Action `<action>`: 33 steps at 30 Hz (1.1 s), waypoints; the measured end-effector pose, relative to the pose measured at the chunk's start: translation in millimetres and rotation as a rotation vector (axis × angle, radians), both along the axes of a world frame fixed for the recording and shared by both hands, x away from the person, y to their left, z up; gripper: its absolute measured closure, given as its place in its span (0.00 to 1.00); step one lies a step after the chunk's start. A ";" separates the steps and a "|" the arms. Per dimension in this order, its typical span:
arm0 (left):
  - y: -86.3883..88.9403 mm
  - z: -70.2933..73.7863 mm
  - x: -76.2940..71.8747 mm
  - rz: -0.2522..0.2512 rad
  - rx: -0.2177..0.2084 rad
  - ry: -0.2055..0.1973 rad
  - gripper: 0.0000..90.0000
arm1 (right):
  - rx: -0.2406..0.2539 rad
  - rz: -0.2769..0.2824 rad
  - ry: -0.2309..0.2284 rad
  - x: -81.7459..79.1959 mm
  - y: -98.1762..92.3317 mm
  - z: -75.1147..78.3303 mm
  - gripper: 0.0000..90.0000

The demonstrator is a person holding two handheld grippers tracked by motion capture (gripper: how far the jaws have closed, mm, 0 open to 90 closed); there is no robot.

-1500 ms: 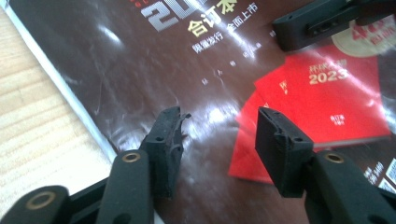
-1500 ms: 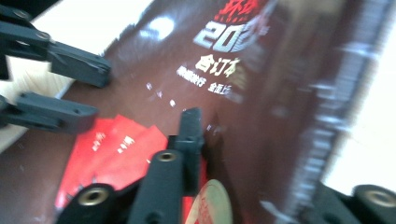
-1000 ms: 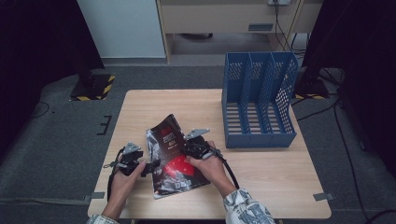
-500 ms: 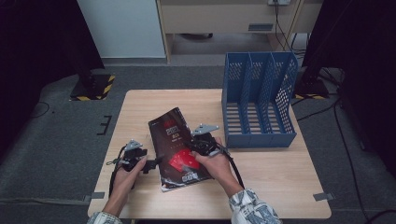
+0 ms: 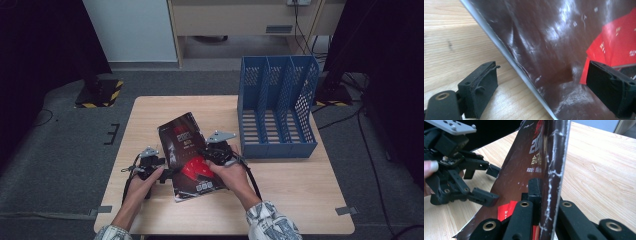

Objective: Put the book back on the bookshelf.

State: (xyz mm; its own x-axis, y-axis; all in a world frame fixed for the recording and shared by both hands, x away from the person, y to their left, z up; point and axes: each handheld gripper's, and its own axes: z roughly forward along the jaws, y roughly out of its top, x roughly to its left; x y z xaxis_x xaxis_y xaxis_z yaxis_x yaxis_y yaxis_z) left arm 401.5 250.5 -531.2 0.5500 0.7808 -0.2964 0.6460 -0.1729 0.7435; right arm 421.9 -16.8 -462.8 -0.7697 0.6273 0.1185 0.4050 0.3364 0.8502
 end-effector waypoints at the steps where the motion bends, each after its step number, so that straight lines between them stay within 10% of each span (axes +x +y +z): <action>1: -2.3 -0.3 -0.3 -0.014 0.011 0.001 0.11 | 0.003 0.001 -0.006 0.3 -0.3 0.7 0.97; 14: -14.8 -4.0 4.1 -0.056 0.002 -0.003 0.22 | 0.039 -0.008 -0.065 -2.4 -2.4 2.7 0.97; 26: -1.1 4.2 -1.7 0.014 -0.075 0.045 0.77 | 0.037 0.009 -0.071 -7.5 -6.3 1.6 0.97; 33: -2.4 10.5 -2.7 0.002 -0.064 0.058 0.92 | 0.035 0.010 -0.072 -6.3 -8.2 -0.8 0.97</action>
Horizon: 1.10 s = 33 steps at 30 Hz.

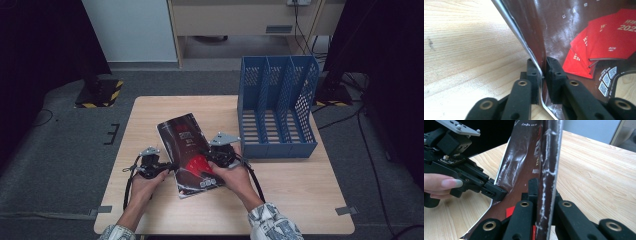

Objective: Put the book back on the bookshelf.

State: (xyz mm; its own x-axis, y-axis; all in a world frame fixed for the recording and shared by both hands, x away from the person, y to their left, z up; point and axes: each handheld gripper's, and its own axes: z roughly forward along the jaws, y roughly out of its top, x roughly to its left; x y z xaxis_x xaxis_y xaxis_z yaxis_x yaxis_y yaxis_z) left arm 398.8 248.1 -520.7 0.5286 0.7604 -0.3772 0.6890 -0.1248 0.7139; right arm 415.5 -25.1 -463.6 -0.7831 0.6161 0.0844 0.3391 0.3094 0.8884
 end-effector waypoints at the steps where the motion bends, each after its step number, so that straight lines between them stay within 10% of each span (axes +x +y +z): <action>1: 0.8 0.9 -0.3 -0.001 -0.005 0.005 0.94 | 0.005 0.000 0.001 0.5 -0.3 -0.1 0.97; 13: 1.3 17.3 -3.6 -0.029 0.031 -0.056 0.96 | 0.006 0.049 0.003 2.8 -7.9 11.1 0.91; 25: -4.5 30.6 -7.2 -0.069 0.072 -0.130 0.97 | -0.039 0.118 -0.032 12.7 -6.7 54.1 0.72; 33: -2.9 32.2 -6.5 -0.088 0.070 -0.127 0.96 | -0.091 0.078 -0.006 17.0 -0.2 61.2 0.96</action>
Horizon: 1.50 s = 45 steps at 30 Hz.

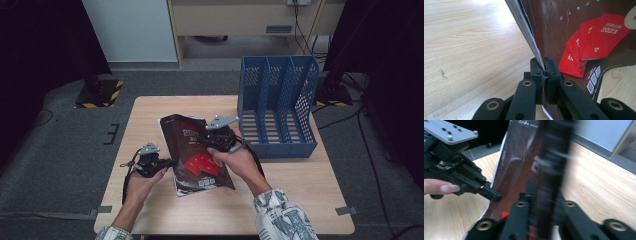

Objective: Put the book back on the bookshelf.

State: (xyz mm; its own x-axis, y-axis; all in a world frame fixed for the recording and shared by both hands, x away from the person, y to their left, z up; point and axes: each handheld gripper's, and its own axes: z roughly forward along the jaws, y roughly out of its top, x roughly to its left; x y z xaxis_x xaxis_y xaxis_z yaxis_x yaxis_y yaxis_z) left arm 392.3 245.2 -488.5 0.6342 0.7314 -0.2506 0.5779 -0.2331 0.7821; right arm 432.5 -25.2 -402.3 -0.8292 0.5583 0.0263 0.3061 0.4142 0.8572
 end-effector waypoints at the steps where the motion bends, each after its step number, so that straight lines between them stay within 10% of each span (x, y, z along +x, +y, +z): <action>1: 1.9 0.3 0.6 -0.005 -0.014 0.006 0.95 | -0.003 -0.008 -0.010 0.3 -1.3 0.8 0.97; 20: -4.8 -16.1 5.3 -0.045 -0.036 -0.009 0.66 | 0.239 0.032 -0.011 0.7 -22.0 5.4 0.97; 31: -6.0 -7.6 4.4 -0.030 -0.018 -0.008 0.93 | 0.181 0.037 -0.057 -1.5 -17.3 8.1 0.96; 39: -1.6 11.1 -2.6 0.035 0.042 -0.134 0.96 | 0.120 0.051 -0.122 -7.0 -16.2 16.8 0.94; 45: -2.6 15.0 -4.5 0.025 0.063 -0.155 0.97 | 0.151 0.053 -0.139 -6.4 -20.5 25.4 0.90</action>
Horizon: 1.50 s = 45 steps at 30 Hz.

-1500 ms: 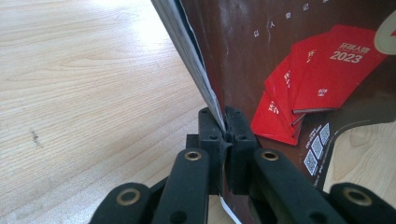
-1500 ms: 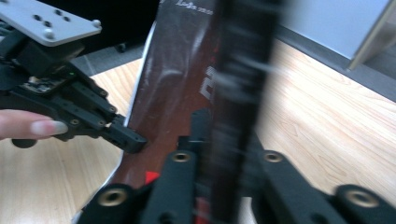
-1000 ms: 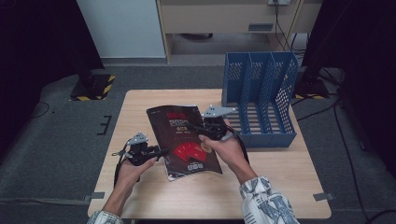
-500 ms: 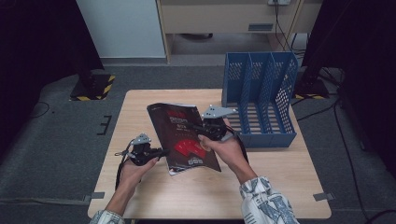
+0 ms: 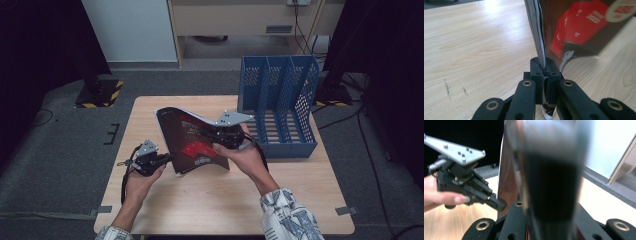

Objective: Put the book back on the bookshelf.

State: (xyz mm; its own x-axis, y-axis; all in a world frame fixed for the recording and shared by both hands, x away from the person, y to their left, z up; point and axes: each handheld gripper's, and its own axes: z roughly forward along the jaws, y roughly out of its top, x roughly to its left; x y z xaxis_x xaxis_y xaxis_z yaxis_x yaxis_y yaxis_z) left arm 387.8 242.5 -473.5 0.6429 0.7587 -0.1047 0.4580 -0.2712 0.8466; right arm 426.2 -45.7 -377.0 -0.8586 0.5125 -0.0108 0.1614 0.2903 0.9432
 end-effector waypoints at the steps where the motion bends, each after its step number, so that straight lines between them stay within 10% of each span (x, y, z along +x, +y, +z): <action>1: -0.4 0.5 -0.3 -0.002 0.001 -0.002 0.97 | 0.002 0.002 0.000 -0.1 -0.6 2.4 0.90; 14: 0.4 0.3 -1.8 -0.024 -0.017 -0.009 0.96 | 0.009 0.004 -0.003 1.4 -2.1 9.0 0.96; 17: 1.9 -1.9 -0.9 -0.003 -0.043 -0.006 0.78 | 0.027 -0.016 0.005 3.5 -4.1 9.3 0.97; 27: 14.7 -13.7 0.1 0.061 0.075 -0.034 0.26 | 0.043 -0.039 0.017 0.8 -3.4 13.3 0.97; 32: 22.1 -25.5 4.8 0.121 0.089 0.030 0.04 | 0.046 -0.047 0.000 -0.6 -0.2 20.8 0.97; 45: 23.0 -46.2 9.0 0.156 0.182 0.120 0.04 | 0.049 -0.068 -0.003 1.4 8.1 26.8 0.97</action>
